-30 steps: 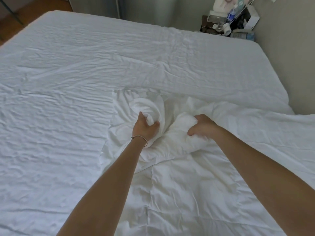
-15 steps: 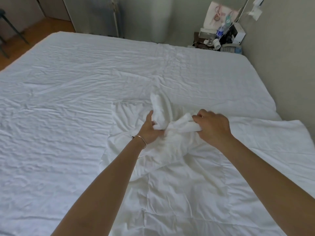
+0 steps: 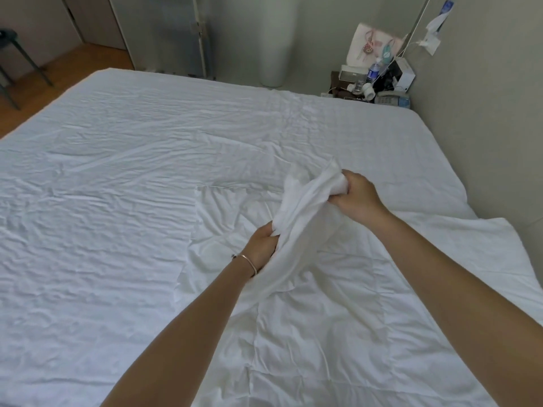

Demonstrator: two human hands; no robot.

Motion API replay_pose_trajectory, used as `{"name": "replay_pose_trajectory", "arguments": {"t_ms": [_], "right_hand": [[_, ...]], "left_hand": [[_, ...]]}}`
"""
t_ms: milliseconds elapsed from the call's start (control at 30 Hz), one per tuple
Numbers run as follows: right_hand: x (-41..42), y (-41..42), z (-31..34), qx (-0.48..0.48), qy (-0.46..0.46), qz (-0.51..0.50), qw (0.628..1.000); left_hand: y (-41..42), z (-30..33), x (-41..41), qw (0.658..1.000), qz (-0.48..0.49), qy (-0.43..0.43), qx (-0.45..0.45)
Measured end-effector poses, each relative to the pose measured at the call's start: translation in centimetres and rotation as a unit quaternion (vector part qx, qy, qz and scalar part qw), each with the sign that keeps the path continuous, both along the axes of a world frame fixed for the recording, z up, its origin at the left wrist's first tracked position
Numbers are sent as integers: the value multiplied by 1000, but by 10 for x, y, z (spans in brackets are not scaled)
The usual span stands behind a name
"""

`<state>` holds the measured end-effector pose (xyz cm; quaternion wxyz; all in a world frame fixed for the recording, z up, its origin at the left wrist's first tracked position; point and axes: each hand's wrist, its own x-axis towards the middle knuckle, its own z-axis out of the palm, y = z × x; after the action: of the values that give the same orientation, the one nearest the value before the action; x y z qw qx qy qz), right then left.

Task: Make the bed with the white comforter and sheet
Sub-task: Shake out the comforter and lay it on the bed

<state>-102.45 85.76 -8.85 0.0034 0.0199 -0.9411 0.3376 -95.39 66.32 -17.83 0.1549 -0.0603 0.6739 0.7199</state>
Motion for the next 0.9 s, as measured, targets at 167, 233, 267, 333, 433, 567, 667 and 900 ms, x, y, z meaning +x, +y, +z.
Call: {"name": "replay_pose_trajectory", "arguments": {"t_ms": [167, 233, 267, 333, 433, 567, 667, 900], "right_hand": [[11, -32, -34, 33, -92, 51, 994], [20, -37, -38, -37, -102, 76, 991], [24, -39, -35, -87, -112, 75, 987], [29, -35, -32, -221, -135, 35, 965], [42, -26, -29, -404, -219, -85, 884], [74, -30, -39, -261, -257, -89, 926], [76, -16, -52, -304, -203, -71, 928], [49, 26, -86, -146, -242, 143, 948]], "left_hand": [[15, 3, 13, 999, 37, -32, 13], [21, -2, 12, 996, 38, 14, -79], [21, -4, 9, 993, 50, 33, -101], [19, 1, 7, 989, 75, 65, -110], [18, -1, 14, 977, 47, 112, -175], [35, -13, 37, 958, -33, 124, -257], [35, -20, 38, 948, 12, 133, -290], [48, -3, -16, 838, 203, -29, -506]]}}
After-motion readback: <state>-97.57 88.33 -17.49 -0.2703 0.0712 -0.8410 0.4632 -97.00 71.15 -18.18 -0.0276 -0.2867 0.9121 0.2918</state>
